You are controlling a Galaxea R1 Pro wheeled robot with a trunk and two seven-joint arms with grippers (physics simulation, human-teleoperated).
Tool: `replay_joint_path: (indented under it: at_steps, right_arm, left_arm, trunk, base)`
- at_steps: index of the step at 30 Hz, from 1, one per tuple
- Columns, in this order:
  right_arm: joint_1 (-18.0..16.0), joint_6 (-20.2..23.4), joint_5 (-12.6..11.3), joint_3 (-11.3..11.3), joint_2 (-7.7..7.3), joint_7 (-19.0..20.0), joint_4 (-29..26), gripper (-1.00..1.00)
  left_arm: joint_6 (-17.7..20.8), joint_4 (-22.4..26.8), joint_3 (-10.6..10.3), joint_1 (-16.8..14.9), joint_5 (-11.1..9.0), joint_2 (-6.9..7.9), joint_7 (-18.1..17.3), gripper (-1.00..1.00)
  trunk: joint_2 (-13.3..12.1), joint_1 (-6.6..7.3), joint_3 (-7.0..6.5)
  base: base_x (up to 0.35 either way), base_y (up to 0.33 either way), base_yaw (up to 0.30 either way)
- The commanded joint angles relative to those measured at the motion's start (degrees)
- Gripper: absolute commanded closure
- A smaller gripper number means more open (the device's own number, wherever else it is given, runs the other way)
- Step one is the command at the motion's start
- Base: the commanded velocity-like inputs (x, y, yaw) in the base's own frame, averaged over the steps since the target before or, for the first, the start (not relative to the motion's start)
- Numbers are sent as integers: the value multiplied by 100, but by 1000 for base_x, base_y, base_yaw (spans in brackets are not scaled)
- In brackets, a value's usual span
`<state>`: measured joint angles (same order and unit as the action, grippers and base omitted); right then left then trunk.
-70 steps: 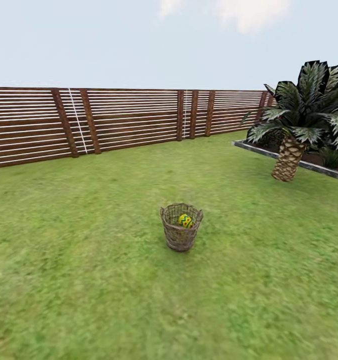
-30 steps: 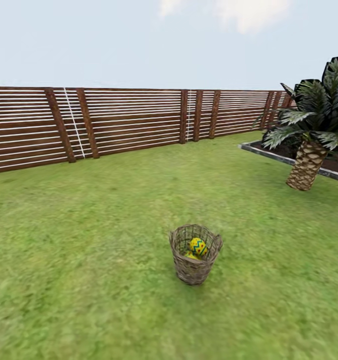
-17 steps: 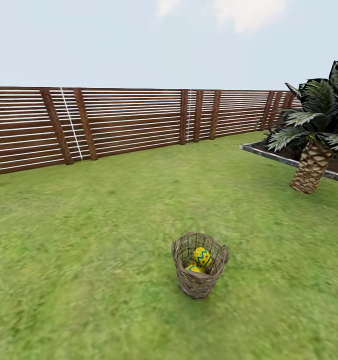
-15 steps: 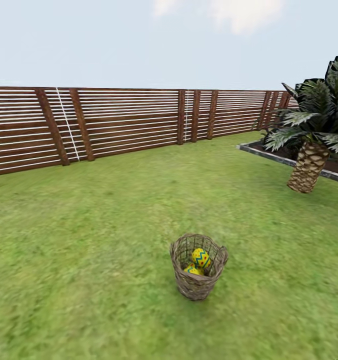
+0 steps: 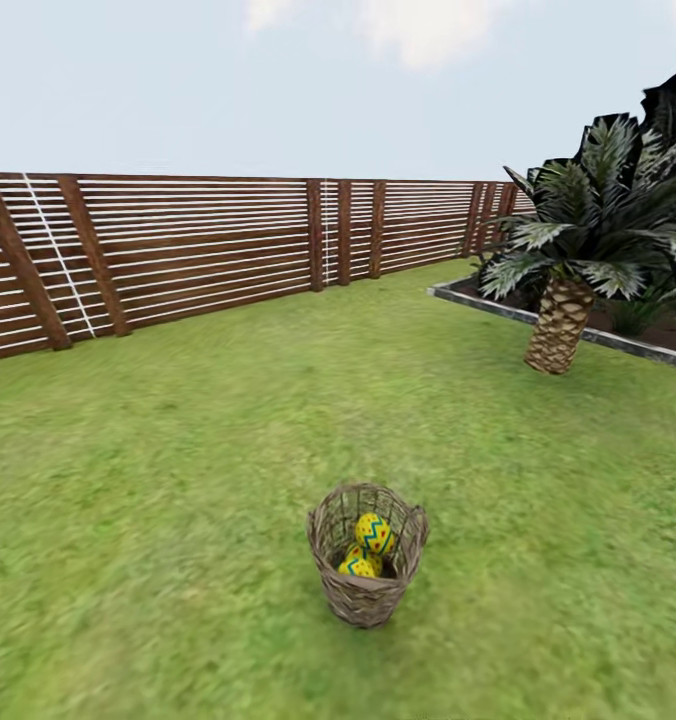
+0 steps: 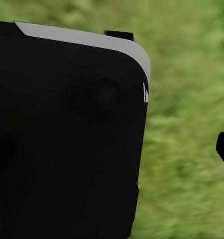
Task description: Take the three Easter eggs out of the wicker basket on the lawn in the garden, then place them on the lawn next to a single tree (choose any tree) so that all three eggs are next to the same tree and none are left in the basket.
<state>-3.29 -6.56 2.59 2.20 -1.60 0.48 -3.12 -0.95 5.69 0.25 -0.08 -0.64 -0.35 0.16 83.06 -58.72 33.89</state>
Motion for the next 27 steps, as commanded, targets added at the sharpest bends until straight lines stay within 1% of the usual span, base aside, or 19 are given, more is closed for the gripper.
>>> replay_joint_path:
  at_steps: [1,8,14,15,16,17,18,20,21,23,25,27]
  right_arm:
    - [-5,-10,24,18,-5,5,6,-100]
    - [-5,-4,17,15,-37,5,5,-100]
    - [-5,-8,45,28,-60,13,-35,-100]
    - [-25,-11,17,-14,-58,17,-374,-100]
    - [-74,104,10,-16,-64,40,-816,-100]
    - [-321,955,-25,-37,-70,32,-1608,-100]
    - [-443,1379,-30,-56,-74,26,-1842,-100]
    - [-749,2119,-41,-142,-70,15,-2200,-100]
    - [-926,2390,-44,-212,-61,10,-2310,-100]
    - [-1329,2725,-56,-355,-38,-11,-2384,-100]
    - [-1742,2868,-65,-436,-25,-96,-2403,-100]
    - [-2096,2931,-84,-474,-17,-237,-2403,-100]
  left_arm:
    - [-10,1,2,-1,-7,-1,2,-100]
    - [-10,4,11,-1,-11,6,2,-100]
    - [9,6,-1,-1,11,20,-72,-100]
    - [25,78,14,-11,-2,67,-48,-100]
    - [76,225,21,-76,-5,191,-31,-100]
    - [358,488,144,-444,-55,584,-31,-100]
    - [583,537,254,-630,-106,686,-35,-100]
    - [1189,640,496,-1021,-204,834,-36,-100]
    - [1518,738,581,-1224,-231,885,-37,-100]
    - [2126,1052,674,-1640,-266,931,-45,-100]
    - [2659,1415,715,-2023,-286,921,-54,-100]
    - [3115,1715,738,-2416,-301,852,-58,-100]
  trunk:
    - [2,0,5]
    - [2,0,5]
    - [2,0,5]
    - [2,0,5]
    - [2,0,5]
    - [2,0,5]
    - [2,0,5]
    - [2,0,5]
    - [2,0,5]
    - [2,0,5]
    - [2,0,5]
    - [2,0,5]
  base:
    - [39,4,-288]
    - [8,1,-274]
    - [0,0,-32]
    - [0,0,0]
    - [0,0,0]
    - [0,0,0]
    - [0,0,0]
    - [0,0,0]
    - [0,0,0]
    - [0,0,0]
    - [0,0,0]
    - [0,0,0]
